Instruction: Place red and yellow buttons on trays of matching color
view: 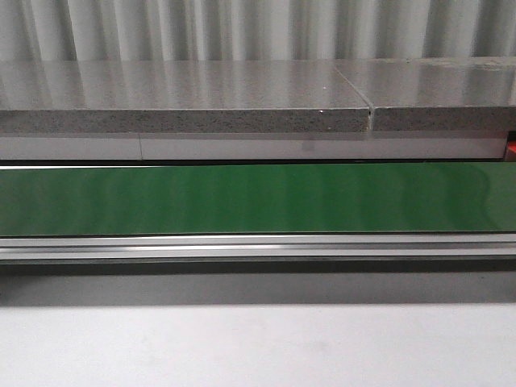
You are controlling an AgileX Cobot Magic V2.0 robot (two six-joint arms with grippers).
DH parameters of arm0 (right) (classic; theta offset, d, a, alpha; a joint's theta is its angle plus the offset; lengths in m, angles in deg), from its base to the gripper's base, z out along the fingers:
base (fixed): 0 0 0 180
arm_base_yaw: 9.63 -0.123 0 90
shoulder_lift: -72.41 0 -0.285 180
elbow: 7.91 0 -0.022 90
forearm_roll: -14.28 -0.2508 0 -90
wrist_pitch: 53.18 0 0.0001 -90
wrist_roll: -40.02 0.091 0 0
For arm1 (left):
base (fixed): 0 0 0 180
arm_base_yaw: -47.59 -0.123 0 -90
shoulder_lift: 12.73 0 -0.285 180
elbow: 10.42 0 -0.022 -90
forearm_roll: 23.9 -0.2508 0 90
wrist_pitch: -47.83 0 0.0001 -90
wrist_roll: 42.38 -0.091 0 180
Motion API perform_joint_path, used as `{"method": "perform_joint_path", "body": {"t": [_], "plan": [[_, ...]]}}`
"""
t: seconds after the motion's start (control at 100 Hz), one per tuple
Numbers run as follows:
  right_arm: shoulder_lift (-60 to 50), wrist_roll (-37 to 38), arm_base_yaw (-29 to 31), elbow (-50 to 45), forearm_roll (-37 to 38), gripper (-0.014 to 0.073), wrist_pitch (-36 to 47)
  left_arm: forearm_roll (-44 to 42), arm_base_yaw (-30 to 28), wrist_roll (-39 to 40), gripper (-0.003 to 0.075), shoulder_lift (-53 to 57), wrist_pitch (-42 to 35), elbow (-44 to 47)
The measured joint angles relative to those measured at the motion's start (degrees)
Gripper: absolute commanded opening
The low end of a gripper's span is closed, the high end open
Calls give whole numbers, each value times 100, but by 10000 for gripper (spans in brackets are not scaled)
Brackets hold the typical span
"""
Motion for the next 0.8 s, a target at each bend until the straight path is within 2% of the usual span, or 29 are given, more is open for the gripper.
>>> {"method": "perform_joint_path", "body": {"t": [0.2,0.32,0.43,0.55,0.8], "plan": [[0,6,0,0,0,-67,30,-23,0,0,-20,711,-858,1024],[0,6,0,0,0,-67,30,-23,0,0,-20,1248,-1026,1572],[0,6,0,0,0,-67,30,-12,0,0,-20,1599,-943,1572],[0,6,0,0,0,-67,42,-1,0,0,-20,1601,-701,1572],[0,6,0,0,7,-67,42,24,0,0,-20,1601,-673,1572]]}}
